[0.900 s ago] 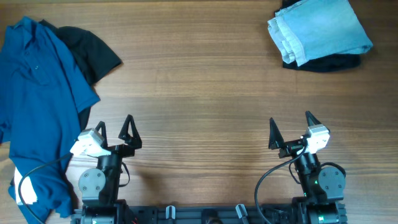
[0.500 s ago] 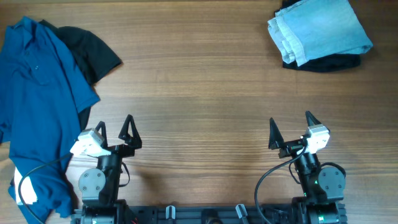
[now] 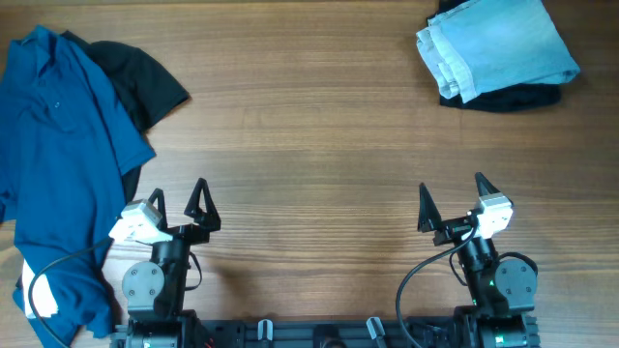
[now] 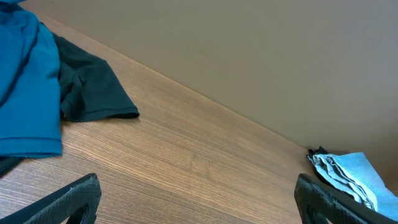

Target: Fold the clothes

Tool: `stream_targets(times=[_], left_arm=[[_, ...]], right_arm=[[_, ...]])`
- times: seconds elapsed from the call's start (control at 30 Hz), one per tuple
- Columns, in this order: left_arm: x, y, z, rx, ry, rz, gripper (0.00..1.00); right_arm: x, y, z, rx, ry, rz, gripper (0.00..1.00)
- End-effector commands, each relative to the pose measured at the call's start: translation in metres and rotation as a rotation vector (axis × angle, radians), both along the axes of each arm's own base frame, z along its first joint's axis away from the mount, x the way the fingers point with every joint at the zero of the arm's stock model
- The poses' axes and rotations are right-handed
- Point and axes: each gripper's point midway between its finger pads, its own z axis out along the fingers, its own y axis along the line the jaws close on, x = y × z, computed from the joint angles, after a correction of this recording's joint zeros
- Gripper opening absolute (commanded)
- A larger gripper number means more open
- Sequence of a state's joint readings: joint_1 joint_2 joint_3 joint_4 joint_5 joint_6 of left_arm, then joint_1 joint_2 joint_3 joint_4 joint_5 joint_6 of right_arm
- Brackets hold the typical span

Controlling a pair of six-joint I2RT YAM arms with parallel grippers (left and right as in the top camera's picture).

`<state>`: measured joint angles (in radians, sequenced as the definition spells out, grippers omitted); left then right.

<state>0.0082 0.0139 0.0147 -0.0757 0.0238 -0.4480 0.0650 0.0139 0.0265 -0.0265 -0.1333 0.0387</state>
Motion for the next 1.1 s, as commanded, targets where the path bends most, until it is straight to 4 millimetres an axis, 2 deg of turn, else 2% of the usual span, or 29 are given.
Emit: stream_targets(times=[0.0, 0.3, 0.47, 0.6, 0.83, 0.93, 1.07], left_arm=[[0.000, 0.000, -0.002, -0.005, 0.001, 0.002, 1.00], [0.000, 0.000, -0.002, -0.005, -0.001, 0.003, 1.00], [0.000, -0.003, 0.005, -0.006, -0.031, -0.013, 1.00], [0.001, -0.003, 0.022, -0.004, -0.098, -0.012, 1.00], [-0.001, -0.003, 0.038, 0.000, -0.155, -0.013, 1.00], [-0.004, -0.003, 0.057, 0.068, -0.191, -0.011, 1.00], [-0.014, -0.001, 0.093, 0.180, -0.202, 0.001, 1.00]], right_arm=[[0.002, -0.008, -0.003, -0.053, -0.004, -0.047, 1.00], [0.002, -0.012, 0.020, -0.056, -0.097, -0.072, 1.00], [-0.005, -0.011, 0.062, 0.031, -0.260, -0.066, 1.00], [-0.013, -0.009, 0.086, 0.079, -0.355, -0.043, 1.00], [-0.017, -0.008, 0.099, 0.098, -0.381, -0.032, 1.00], [-0.018, -0.003, 0.105, 0.040, -0.383, -0.008, 1.00], [-0.010, 0.001, 0.114, -0.054, -0.314, -0.002, 1.00]])
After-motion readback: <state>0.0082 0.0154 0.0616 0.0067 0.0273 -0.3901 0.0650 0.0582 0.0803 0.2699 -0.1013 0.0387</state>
